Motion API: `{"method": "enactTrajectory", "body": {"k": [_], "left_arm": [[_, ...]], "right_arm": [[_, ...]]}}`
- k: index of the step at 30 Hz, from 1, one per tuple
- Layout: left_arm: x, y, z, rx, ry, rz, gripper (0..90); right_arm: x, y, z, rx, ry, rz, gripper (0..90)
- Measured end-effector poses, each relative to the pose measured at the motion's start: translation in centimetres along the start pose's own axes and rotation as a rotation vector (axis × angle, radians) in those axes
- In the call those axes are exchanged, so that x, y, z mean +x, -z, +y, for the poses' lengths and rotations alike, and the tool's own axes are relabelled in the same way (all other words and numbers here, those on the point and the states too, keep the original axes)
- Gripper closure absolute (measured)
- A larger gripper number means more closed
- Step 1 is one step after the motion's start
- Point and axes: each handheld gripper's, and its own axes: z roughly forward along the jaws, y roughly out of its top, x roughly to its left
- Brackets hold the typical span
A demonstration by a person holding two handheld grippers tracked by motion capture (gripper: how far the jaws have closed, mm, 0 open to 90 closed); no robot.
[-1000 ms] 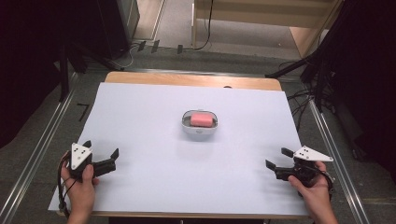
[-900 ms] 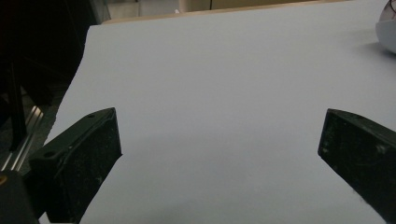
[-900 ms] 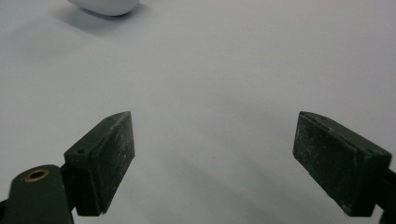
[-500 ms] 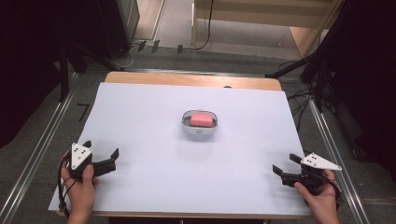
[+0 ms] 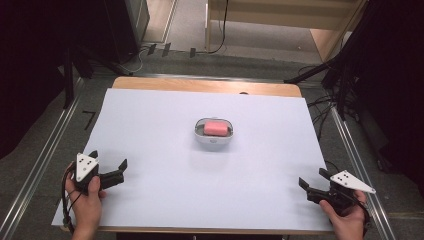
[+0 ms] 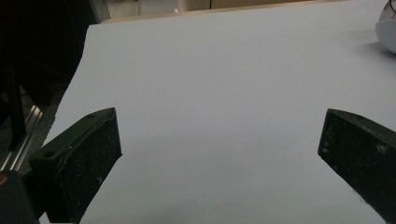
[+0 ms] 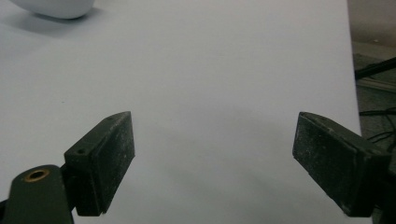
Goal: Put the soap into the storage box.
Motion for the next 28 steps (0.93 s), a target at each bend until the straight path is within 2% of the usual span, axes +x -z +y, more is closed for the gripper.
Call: {"method": "enactTrajectory", "body": {"k": [2,9,13,16,28], "left_arm": [[-0.01,-0.02,0.01,0.003,0.0,0.0,0.0],[-0.03,-0.05,0.02,0.005,-0.003,-0.001,0.0],[-0.04,-0.06,0.02,0.006,-0.004,-0.001,0.0],[-0.04,-0.06,0.03,0.007,-0.005,0.0,0.0],[-0.06,-0.08,0.04,0.01,-0.008,0.001,0.0]], "right_arm": [[0.08,0.04,-0.04,-0.007,-0.004,-0.024,13.6],[-0.01,-0.15,0.0,0.011,-0.02,-0.037,13.8],[0.11,-0.38,0.07,0.038,-0.014,-0.053,13.8],[0.16,-0.5,0.08,0.043,-0.001,-0.051,13.8],[0.22,-0.51,0.1,0.052,-0.003,-0.057,13.8]]}}
